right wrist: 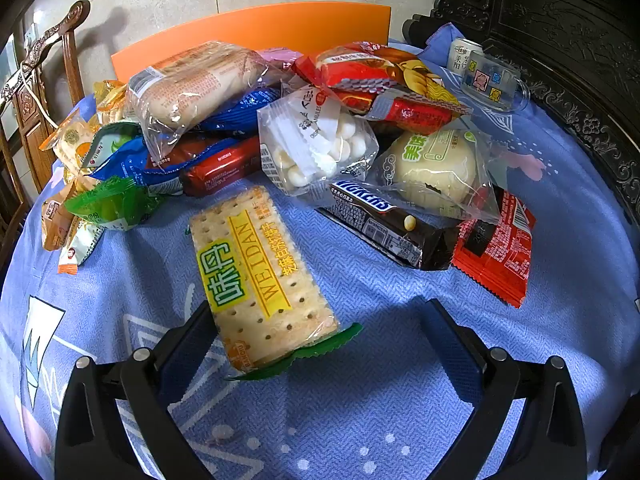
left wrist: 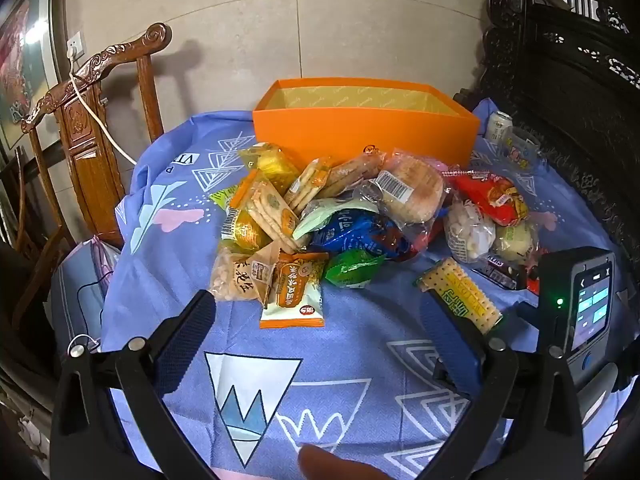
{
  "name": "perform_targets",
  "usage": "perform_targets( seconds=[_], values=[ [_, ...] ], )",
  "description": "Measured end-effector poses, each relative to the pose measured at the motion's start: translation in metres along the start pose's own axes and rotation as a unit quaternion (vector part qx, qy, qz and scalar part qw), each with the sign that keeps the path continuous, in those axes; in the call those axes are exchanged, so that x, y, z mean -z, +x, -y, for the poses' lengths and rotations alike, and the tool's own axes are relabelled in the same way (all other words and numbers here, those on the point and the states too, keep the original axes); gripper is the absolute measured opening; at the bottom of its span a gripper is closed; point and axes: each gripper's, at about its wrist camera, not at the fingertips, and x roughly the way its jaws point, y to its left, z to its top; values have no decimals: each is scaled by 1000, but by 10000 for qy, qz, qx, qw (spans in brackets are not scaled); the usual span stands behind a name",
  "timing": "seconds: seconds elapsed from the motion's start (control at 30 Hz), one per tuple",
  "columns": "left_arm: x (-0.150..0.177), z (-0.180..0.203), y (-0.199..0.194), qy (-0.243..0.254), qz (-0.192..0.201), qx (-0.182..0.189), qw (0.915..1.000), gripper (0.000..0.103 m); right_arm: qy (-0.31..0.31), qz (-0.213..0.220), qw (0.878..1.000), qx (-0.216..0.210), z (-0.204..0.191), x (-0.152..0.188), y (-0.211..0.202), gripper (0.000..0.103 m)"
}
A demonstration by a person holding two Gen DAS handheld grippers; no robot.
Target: Organize snacks
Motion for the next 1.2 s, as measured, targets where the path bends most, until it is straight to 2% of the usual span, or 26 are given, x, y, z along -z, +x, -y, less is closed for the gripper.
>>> perform_targets(
  seconds=[0.07, 0.17, 0.2, 0.3, 0.47, 0.53, 1.2],
  values=[
    [3, 0, 8, 7, -14, 47, 10000, 99, 9, 8, 10000, -12, 0, 0, 0, 100],
    [15, -2, 38, 24, -306, 65, 9995, 99, 9, 7, 10000, -12, 0, 0, 0, 100],
    [18, -5, 37, -32, -266, 31, 9996, 99, 9, 7, 10000, -12, 0, 0, 0, 100],
    [34, -17, 57, -230, -530, -99, 9983, 99, 9, 7, 10000, -12, 0, 0, 0, 100],
    [56, -21, 90, -286, -931, 33, 9952, 99, 9, 7, 10000, -12, 0, 0, 0, 100],
    [60, -17, 90, -208, -858, -62, 9961, 99, 9, 3, 10000, -13, 0, 0, 0, 100],
    [59, -22, 95, -256, -882, -21, 9958, 99, 9, 3, 10000, -11, 0, -1, 1, 100]
  ],
)
